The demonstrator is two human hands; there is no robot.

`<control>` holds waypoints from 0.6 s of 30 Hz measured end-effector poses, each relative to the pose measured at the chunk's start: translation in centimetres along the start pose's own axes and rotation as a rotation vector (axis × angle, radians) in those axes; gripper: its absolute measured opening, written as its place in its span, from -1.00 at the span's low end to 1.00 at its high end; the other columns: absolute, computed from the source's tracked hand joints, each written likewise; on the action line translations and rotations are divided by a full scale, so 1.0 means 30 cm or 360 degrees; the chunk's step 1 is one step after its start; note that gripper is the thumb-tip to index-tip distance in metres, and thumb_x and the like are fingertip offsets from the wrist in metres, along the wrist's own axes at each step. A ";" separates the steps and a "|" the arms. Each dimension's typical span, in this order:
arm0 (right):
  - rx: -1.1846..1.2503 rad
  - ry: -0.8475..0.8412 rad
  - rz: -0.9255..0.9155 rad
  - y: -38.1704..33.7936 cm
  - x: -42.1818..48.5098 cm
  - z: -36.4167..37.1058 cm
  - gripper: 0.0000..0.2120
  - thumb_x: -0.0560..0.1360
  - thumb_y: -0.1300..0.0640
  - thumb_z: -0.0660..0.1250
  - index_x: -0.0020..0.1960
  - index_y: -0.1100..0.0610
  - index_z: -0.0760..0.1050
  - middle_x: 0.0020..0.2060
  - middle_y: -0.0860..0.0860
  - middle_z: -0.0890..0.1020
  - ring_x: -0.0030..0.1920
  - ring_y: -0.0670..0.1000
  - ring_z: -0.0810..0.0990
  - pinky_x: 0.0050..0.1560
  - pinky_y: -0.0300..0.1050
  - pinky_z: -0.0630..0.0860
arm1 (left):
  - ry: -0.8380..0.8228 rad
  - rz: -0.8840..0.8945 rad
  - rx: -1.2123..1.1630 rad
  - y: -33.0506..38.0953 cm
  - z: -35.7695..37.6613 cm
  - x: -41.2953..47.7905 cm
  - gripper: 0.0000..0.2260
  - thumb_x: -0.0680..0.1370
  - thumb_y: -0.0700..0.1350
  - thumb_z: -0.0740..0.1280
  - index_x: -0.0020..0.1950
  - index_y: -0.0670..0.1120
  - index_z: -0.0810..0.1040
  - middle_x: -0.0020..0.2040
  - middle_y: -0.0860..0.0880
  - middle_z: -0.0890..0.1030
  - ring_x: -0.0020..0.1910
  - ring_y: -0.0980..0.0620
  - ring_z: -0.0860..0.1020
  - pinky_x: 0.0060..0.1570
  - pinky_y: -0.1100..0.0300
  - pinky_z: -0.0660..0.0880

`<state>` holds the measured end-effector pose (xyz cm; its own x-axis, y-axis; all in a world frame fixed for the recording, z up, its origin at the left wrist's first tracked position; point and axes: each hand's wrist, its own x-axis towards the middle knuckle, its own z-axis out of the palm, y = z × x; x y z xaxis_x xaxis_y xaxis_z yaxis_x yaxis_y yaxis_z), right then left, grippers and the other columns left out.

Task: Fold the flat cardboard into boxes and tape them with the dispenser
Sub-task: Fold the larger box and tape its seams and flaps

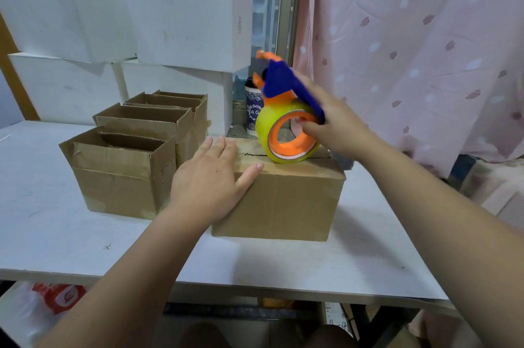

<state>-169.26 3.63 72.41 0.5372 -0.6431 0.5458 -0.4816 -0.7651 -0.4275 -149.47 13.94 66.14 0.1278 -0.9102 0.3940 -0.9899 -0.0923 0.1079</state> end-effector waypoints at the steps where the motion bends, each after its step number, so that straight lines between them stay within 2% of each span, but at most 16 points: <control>1: 0.0171 0.0082 0.0073 0.023 -0.018 0.018 -0.24 0.45 0.23 0.30 0.39 -0.41 0.09 0.07 -0.38 0.48 0.00 -0.29 0.51 -0.14 -0.43 0.41 | -0.0007 -0.0002 -0.0004 0.000 -0.002 0.000 -0.13 0.34 0.42 -0.31 0.53 0.01 0.13 0.54 0.05 0.15 0.52 0.06 0.03 0.34 0.06 0.27; 3: 0.0392 0.0222 0.0230 0.063 -0.044 0.053 -0.29 0.48 0.19 0.36 0.47 -0.22 0.13 0.04 -0.47 0.46 0.02 -0.38 0.50 -0.09 -0.49 0.43 | -0.0019 -0.0009 0.0010 0.004 -0.004 0.001 -0.13 0.34 0.42 -0.31 0.53 0.02 0.15 0.54 0.05 0.14 0.53 0.05 0.01 0.34 0.05 0.27; 5: 0.0417 0.0265 0.0273 0.072 -0.054 0.072 -0.24 0.44 0.10 0.44 0.49 -0.17 0.10 0.01 -0.54 0.45 0.01 -0.40 0.50 -0.12 -0.53 0.43 | -0.0021 -0.0028 0.0028 0.008 -0.006 0.000 -0.12 0.33 0.42 -0.33 0.52 0.02 0.16 0.54 0.06 0.15 0.53 0.04 0.00 0.33 0.04 0.28; 7: 0.0387 0.0233 0.0249 0.065 -0.053 0.073 -0.19 0.41 0.04 0.47 0.48 -0.19 0.07 -0.01 -0.59 0.41 0.01 -0.43 0.48 -0.16 -0.57 0.42 | -0.0022 -0.0042 0.0045 0.010 -0.009 0.001 -0.13 0.35 0.42 -0.31 0.52 0.02 0.18 0.54 0.07 0.15 0.53 0.03 -0.01 0.32 0.02 0.28; 11: 0.0270 0.0234 0.0150 0.049 -0.041 0.047 -0.28 0.47 0.11 0.38 0.47 -0.23 0.08 0.05 -0.44 0.47 0.01 -0.33 0.51 -0.09 -0.45 0.43 | -0.0028 -0.0048 0.0057 0.007 -0.009 -0.001 -0.17 0.37 0.41 -0.28 0.51 0.04 0.19 0.53 0.09 0.16 0.53 0.02 -0.01 0.31 0.01 0.30; 15: 0.0067 0.0148 -0.0002 0.018 -0.021 0.004 -0.28 0.50 0.19 0.32 0.36 -0.42 0.04 -0.01 -0.59 0.42 -0.05 -0.31 0.49 -0.15 -0.52 0.40 | -0.0031 -0.0044 0.0082 0.008 -0.011 -0.003 -0.16 0.36 0.42 -0.32 0.51 0.06 0.18 0.53 0.11 0.16 0.53 0.02 0.03 0.27 0.01 0.35; 18: 0.0008 0.0061 -0.0028 0.020 -0.011 -0.009 -0.25 0.49 0.18 0.32 0.37 -0.43 0.00 -0.02 -0.61 0.40 -0.01 -0.39 0.46 -0.16 -0.54 0.39 | -0.0031 -0.0053 0.0066 0.005 -0.008 -0.003 -0.17 0.37 0.41 -0.31 0.52 0.07 0.16 0.53 0.12 0.15 0.52 0.03 0.04 0.27 0.02 0.35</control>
<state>-169.91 3.41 72.18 0.5187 -0.6279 0.5803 -0.4687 -0.7765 -0.4212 -149.62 14.10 66.33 0.1598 -0.9141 0.3727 -0.9869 -0.1388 0.0827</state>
